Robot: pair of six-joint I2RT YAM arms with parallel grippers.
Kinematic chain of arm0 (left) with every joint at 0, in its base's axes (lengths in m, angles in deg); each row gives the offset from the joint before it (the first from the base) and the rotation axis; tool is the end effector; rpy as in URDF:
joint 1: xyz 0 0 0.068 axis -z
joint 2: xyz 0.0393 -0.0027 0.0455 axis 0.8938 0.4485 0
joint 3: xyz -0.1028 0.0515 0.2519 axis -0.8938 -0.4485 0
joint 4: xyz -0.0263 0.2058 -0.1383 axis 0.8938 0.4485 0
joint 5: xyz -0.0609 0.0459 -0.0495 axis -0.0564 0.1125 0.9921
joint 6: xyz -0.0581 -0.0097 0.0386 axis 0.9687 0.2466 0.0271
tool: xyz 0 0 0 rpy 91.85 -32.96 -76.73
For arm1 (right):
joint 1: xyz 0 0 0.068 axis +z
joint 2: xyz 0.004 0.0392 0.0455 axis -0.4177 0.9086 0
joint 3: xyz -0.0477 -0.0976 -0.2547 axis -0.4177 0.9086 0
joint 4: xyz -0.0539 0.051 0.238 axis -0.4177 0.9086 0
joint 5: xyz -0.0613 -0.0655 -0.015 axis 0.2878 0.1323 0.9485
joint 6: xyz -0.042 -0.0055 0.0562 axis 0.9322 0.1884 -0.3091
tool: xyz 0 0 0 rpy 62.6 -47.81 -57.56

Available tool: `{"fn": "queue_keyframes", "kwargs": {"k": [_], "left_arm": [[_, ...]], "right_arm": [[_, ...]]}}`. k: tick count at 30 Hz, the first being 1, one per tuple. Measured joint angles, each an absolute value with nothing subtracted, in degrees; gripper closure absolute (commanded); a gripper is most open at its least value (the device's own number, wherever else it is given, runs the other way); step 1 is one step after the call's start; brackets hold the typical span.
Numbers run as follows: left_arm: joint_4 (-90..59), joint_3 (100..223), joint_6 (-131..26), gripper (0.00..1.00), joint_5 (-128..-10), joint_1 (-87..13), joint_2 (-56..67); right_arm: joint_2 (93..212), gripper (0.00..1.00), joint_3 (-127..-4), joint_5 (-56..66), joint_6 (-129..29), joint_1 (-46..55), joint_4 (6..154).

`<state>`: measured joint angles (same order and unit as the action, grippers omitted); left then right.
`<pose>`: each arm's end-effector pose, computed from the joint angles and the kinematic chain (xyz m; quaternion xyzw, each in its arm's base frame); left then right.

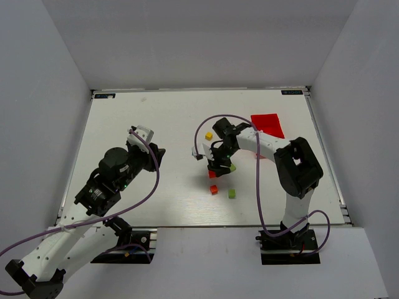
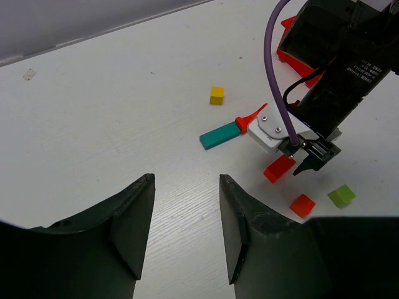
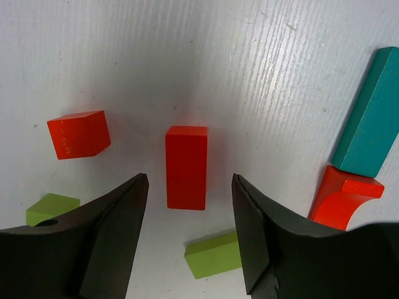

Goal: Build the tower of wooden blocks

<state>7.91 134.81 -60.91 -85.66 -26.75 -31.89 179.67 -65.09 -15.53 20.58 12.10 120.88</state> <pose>0.1319 -0.0878 0.3366 0.1842 0.7652 -0.1565 0.5966 0.2761 0.2405 0.1749 -0.7595 0.5890 0.2027 0.1877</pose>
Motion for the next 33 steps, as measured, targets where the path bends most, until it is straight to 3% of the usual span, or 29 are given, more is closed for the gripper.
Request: {"fn": "queue_keyframes", "kwargs": {"k": [4,11,18,22,27,33], "left_arm": [[7.9,134.8,-60.9,0.44,-85.7,-26.8,-31.9],[7.9,134.8,-60.9,0.44,-85.7,-26.8,-31.9],[7.9,134.8,-60.9,0.44,-85.7,-26.8,-31.9],[7.9,134.8,-60.9,0.44,-85.7,-26.8,-31.9],[7.9,134.8,-60.9,0.43,-85.7,-26.8,-31.9],[7.9,134.8,-60.9,0.43,-85.7,-26.8,-31.9]], "right_arm": [[179.7,0.39,-64.7,-13.8,19.7,13.0,119.4],[179.7,0.64,-64.6,-11.4,18.4,13.6,118.2],[179.9,0.54,-64.6,-10.9,17.4,13.7,118.3],[180.6,0.54,-64.6,-10.3,17.4,13.7,118.2],[181.4,0.78,-64.8,-10.0,17.2,14.1,118.3],[181.6,0.85,-65.8,-10.0,15.9,14.3,118.2]]}}
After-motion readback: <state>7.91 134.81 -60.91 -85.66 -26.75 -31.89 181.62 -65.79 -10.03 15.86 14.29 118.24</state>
